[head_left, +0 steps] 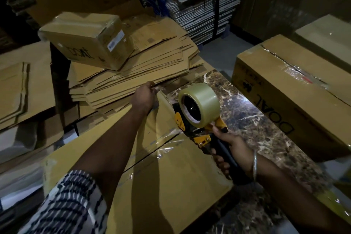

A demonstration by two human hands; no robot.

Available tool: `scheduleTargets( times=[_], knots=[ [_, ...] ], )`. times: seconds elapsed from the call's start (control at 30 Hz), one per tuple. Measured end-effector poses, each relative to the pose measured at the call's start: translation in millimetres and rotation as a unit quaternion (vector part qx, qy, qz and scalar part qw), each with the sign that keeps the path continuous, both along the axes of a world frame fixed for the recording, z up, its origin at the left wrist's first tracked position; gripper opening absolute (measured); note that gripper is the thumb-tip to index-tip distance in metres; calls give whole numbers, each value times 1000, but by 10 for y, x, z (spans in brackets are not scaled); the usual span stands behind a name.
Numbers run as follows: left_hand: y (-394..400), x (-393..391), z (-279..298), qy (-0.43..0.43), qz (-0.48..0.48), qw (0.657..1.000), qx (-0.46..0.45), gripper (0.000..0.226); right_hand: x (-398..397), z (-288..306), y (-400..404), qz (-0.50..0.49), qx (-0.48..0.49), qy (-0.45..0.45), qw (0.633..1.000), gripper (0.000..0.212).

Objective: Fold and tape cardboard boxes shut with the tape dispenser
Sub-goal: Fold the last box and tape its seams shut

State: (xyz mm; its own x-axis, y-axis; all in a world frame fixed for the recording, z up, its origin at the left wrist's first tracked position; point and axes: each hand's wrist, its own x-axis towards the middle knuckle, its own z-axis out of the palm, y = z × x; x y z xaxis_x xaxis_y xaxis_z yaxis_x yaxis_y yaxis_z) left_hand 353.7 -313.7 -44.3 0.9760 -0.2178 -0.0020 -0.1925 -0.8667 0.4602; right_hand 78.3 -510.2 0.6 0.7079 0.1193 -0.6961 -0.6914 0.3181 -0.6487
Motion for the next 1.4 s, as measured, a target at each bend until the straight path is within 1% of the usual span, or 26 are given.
scheduleTargets(
  times=[0.07, 0.13, 0.23, 0.3, 0.33, 0.47, 0.57, 0.6, 0.67, 0.73, 0.9, 1.0, 1.13, 1.23, 1.3, 1.37, 1.4],
  knots=[
    [8, -18, 20, -37, -82, 996, -8, 33, -40, -2, 14, -2, 0, 0, 1000, 63],
    [19, -13, 56, -88, -188, 978, 28, 36, -44, 2, 33, -2, -2, 7, 1000, 64],
    [64, 19, 163, -77, -320, 941, 76, 29, -50, 3, 48, 1, -8, 16, 1000, 64],
    [122, 20, 215, -65, -372, 921, 99, 33, -43, 6, 48, 5, -6, 18, 1000, 64],
    [144, 13, 220, -60, -377, 918, 107, 38, -36, 5, 48, 6, -5, 19, 1000, 64],
    [177, 25, 199, -42, -359, 918, 164, 68, 10, 8, 37, 13, 0, 22, 1000, 63],
    [236, 122, 227, -64, -344, 908, 231, 75, 130, 18, 28, 29, -8, 17, 999, 63],
    [259, 134, 238, -65, -329, 908, 252, 72, 197, 23, 31, 37, -10, 20, 999, 63],
    [303, 117, 242, -57, -279, 916, 284, 57, 358, 40, 48, 57, -15, 31, 998, 63],
    [328, 99, 255, -43, -226, 927, 296, 46, 507, 45, 72, 71, -30, 46, 996, 64],
    [339, 84, 268, -6, -171, 941, 292, 44, 595, 51, 81, 92, -38, 52, 994, 65],
    [322, 56, 257, -5, -148, 953, 265, 39, 383, 21, 12, 87, -35, 38, 995, 65],
    [290, -26, 282, -2, -131, 957, 258, 41, -56, -8, -113, 64, -31, 5, 997, 60],
    [238, -102, 334, -7, -140, 951, 275, 45, -235, 12, -156, 23, -17, -5, 1000, 55],
    [185, -176, 344, -40, -159, 943, 289, 53, -265, 23, -164, 14, -6, -1, 1000, 54],
    [113, -289, 321, -93, -224, 936, 254, 48, -277, 9, -167, 25, -13, 12, 1000, 58],
    [94, -352, 296, -108, -277, 931, 211, 41, -282, 3, -167, 33, -18, 17, 999, 60]
  ],
)
